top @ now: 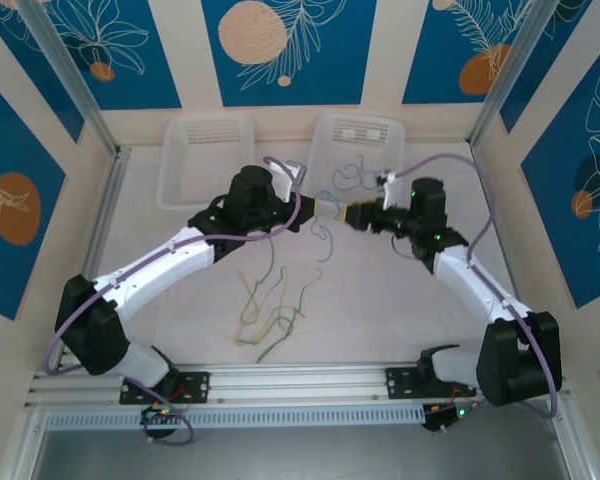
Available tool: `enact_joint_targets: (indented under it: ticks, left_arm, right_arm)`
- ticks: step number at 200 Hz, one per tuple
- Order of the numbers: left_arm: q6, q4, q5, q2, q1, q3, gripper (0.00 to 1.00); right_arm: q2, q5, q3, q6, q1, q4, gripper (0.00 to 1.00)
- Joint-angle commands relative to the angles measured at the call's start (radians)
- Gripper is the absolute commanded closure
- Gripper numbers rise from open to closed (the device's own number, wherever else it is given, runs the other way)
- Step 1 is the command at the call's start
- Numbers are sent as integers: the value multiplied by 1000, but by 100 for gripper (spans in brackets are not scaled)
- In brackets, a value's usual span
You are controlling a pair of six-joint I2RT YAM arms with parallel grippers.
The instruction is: Untangle the cables
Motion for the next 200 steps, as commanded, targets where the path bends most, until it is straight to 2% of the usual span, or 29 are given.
enact_joint_targets:
  ticks: [1, 23, 51, 65, 118, 130, 143, 156, 171, 200]
  left_arm:
    - [-15, 53, 133, 22, 11, 36, 100]
    - [-9, 50, 118, 19, 12, 36, 100]
    - [-9, 52, 168, 32, 12, 42, 100]
    - [-21, 61, 167, 36, 13, 36, 100]
    - [-56, 116, 189, 31, 13, 12, 100]
    - [-60, 118, 189, 28, 12, 10, 100]
    - [-66, 128, 190, 23, 12, 2, 100]
    - [-72, 136, 190, 20, 12, -3, 100]
    - [-74, 133, 180, 19, 12, -6, 100]
    - [-79, 144, 153, 9, 13, -27, 100]
  right_arm:
    - [-77, -52, -116, -112, 63, 215, 44]
    - [-138, -13, -196, -130, 98, 261, 44]
    - [-168, 62, -233, -172, 157, 252, 42]
    - [-166, 129, -252, -189, 194, 276, 41]
    - [-100, 188, -244, -190, 256, 351, 45]
    - [-80, 195, -228, -194, 264, 348, 51]
    - [-64, 209, -218, -196, 272, 352, 66]
    - [-57, 229, -216, -193, 276, 361, 77]
    - [-60, 246, -220, -181, 278, 375, 99]
    - [-72, 258, -216, -176, 278, 361, 100]
